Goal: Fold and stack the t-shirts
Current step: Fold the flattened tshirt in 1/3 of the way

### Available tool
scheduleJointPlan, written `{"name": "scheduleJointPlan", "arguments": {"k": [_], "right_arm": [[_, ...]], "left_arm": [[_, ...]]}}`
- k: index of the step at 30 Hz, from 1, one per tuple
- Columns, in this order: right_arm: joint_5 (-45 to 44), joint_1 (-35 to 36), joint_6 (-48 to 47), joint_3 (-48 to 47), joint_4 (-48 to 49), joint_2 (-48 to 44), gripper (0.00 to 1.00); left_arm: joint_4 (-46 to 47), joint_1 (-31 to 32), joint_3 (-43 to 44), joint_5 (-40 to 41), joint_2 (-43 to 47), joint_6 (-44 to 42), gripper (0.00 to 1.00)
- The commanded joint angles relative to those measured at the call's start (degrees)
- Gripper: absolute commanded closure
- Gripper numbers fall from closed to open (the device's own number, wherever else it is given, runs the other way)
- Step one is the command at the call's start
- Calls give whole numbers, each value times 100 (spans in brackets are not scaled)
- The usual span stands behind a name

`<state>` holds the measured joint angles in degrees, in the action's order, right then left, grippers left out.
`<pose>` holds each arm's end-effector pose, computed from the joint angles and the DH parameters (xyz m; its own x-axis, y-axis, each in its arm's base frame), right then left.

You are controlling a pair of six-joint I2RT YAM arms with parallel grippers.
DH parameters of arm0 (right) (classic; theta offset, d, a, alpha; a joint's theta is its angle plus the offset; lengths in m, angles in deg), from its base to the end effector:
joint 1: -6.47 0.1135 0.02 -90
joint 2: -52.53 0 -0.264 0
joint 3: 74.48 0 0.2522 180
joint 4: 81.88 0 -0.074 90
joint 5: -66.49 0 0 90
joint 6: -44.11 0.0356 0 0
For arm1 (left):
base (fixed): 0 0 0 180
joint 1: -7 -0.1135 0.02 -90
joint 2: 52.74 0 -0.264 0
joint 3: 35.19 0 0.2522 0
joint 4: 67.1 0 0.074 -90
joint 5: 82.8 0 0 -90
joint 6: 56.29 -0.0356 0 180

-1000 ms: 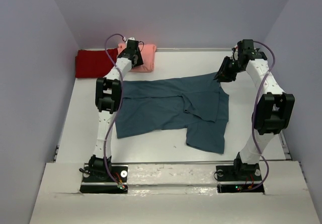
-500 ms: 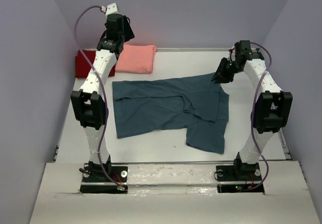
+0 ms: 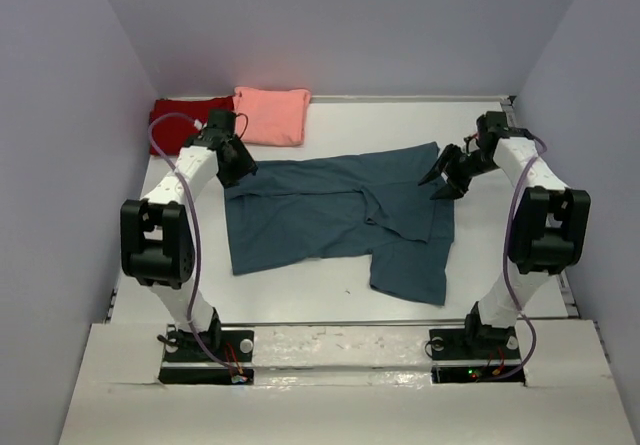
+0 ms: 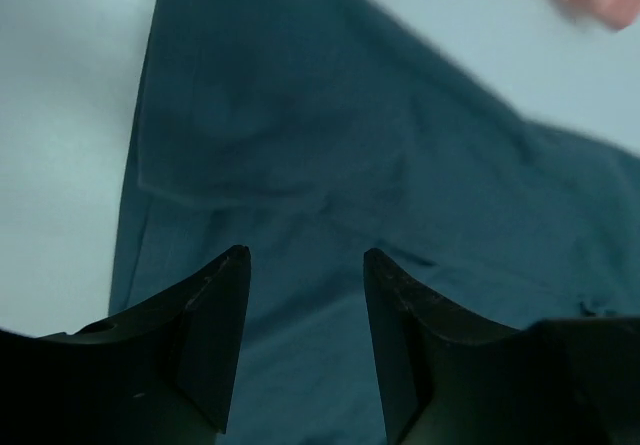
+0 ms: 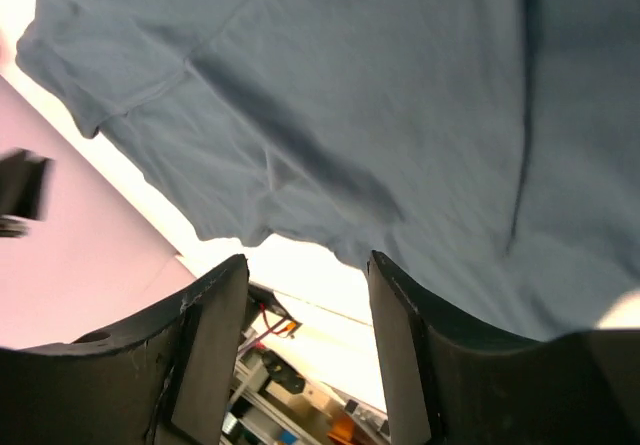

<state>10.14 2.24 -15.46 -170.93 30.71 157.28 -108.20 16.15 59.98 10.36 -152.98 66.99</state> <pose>0.3628 -0.0071 0.2320 -0.8713 0.4872 0.0591 0.4248 0.6883 0.5880 0.3893 -0.0607 0.2720 -0.6619 -0.4484 -0.6008 -0.2896 0.8921 -0.3468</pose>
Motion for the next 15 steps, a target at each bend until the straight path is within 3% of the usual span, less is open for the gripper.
{"name": "scheduleJointPlan", "arguments": {"k": [1,2,3,4,10,15], "right_arm": [[107,-60,103,313,-347,-964,41],[-119,-60,77,385,-392,-1244,34],[-304,-60,7,421,-436,-1386,33],[-506,0,-211,395,-558,-1509,23],[-1764,667,-487,622,-726,-2475,21],[-2266,871,-152,1755,-1156,-3284,20]], "left_arm": [[-394,-264,-782,-868,1365,662,41],[-474,-264,-845,-904,1489,654,40],[-544,-264,-915,-940,1604,671,40],[-693,-256,-1064,-992,1840,706,40],[-1255,-194,-1688,-1326,2500,803,39],[-1889,-45,-1926,-1336,2791,830,40]]}}
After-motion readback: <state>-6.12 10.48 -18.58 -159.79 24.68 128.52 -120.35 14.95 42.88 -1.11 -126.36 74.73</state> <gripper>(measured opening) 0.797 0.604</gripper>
